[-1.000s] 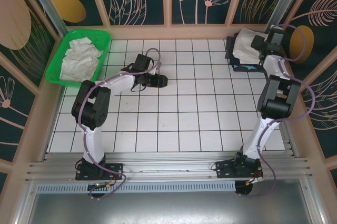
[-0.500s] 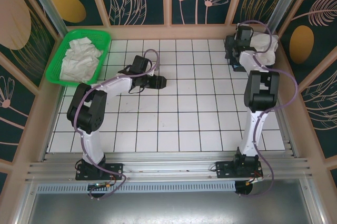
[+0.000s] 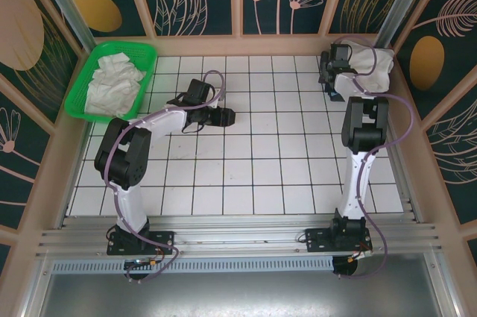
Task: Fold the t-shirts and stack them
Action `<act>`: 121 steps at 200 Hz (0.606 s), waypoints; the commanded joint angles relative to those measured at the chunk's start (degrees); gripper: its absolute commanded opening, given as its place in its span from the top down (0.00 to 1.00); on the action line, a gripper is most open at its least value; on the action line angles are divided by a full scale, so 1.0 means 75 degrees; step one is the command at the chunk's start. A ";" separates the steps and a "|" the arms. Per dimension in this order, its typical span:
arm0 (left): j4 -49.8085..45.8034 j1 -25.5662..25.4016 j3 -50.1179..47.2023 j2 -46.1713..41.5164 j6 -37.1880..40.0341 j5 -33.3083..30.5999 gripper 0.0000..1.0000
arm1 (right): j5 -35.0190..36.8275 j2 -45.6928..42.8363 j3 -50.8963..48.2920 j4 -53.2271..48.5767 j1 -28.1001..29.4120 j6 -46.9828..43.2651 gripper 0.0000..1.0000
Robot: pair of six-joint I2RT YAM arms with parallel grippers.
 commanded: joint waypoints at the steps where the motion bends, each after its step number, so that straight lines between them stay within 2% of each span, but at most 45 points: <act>1: 0.0031 0.0066 0.0009 -0.0176 0.0080 0.0017 0.40 | 0.0120 -0.0574 -0.0308 0.0059 0.0083 -0.0094 0.85; 15: 0.0033 0.0066 0.0020 -0.0154 0.0062 0.0035 0.40 | 0.0068 -0.0774 -0.0507 0.0088 0.0095 -0.0117 0.94; 30: 0.0022 0.0068 0.0017 -0.0165 0.0078 0.0031 0.40 | -0.0063 -0.1083 -0.0864 0.0175 0.0107 -0.0189 0.97; 63: 0.0030 0.0069 0.0006 -0.0149 0.0088 0.0008 0.40 | -0.0873 -0.2125 -0.2416 0.1017 0.0083 -0.0419 0.98; 88: 0.0015 0.0073 0.0090 -0.0039 0.0077 0.0078 0.40 | -0.1515 -0.2372 -0.2995 0.1200 0.0007 -0.0489 0.98; 101: 0.0015 0.0067 0.0113 -0.0033 0.0073 0.0093 0.40 | -0.1581 -0.2278 -0.3086 0.1302 -0.0090 -0.0484 0.91; 121: -0.0007 0.0072 0.0125 -0.0001 0.0094 0.0105 0.40 | -0.2012 -0.1808 -0.2452 0.0607 -0.0327 -0.0321 0.85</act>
